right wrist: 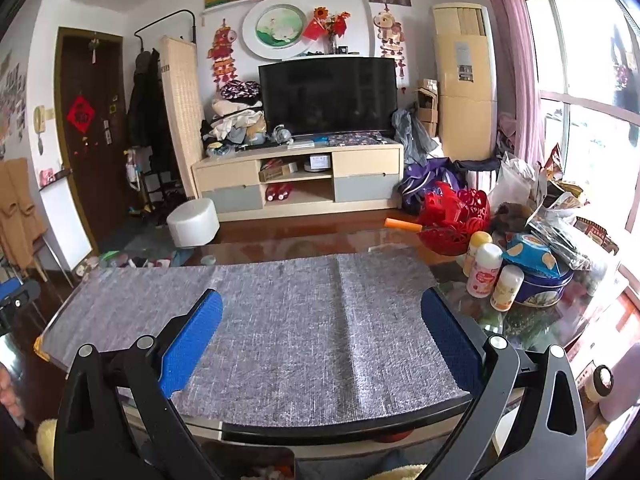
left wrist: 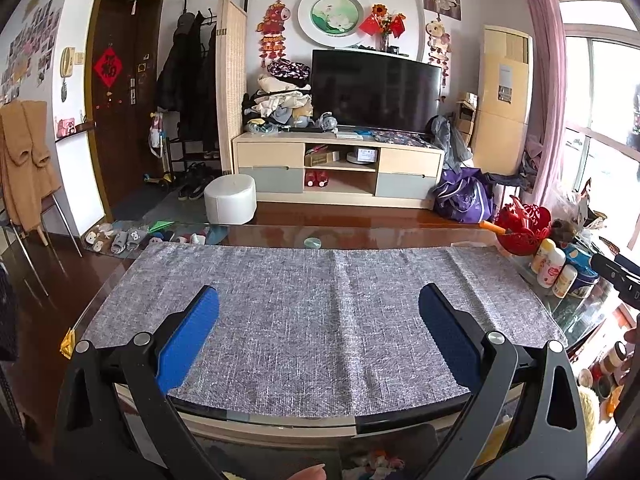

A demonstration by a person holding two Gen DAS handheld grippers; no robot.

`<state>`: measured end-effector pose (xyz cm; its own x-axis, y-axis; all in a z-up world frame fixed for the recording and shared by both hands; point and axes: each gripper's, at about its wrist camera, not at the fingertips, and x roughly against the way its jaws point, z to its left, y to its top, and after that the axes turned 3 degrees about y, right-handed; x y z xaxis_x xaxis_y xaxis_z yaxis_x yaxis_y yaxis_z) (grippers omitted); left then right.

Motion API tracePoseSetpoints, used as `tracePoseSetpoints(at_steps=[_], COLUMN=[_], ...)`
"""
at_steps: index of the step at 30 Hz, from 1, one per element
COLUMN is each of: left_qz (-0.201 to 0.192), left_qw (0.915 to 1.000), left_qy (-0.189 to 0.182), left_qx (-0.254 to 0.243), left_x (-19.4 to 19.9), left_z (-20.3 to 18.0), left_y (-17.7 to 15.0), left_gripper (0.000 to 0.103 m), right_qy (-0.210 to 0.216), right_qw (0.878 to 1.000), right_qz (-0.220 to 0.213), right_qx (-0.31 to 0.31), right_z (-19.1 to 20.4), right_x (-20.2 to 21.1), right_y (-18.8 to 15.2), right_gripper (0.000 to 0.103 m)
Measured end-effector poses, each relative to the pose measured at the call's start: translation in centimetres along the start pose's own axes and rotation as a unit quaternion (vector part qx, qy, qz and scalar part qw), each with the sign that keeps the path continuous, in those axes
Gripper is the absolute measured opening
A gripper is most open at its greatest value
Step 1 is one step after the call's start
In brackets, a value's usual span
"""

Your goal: Collect trash

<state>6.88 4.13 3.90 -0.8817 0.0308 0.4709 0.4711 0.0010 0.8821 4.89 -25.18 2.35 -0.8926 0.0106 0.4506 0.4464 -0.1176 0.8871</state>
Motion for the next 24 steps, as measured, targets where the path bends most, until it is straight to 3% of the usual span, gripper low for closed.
tracePoseSetpoints(at_steps=[24], left_qz=[0.004], left_qw=[1.0], left_qy=[0.002], left_qx=[0.008], left_x=[-0.09], left_z=[0.81], left_y=[-0.16], left_gripper=[0.095], right_qy=[-0.001], right_qw=[1.0], right_qz=[0.004], right_qx=[-0.001], right_z=[0.33], right_x=[-0.16], right_y=[-0.2], right_gripper=[0.1])
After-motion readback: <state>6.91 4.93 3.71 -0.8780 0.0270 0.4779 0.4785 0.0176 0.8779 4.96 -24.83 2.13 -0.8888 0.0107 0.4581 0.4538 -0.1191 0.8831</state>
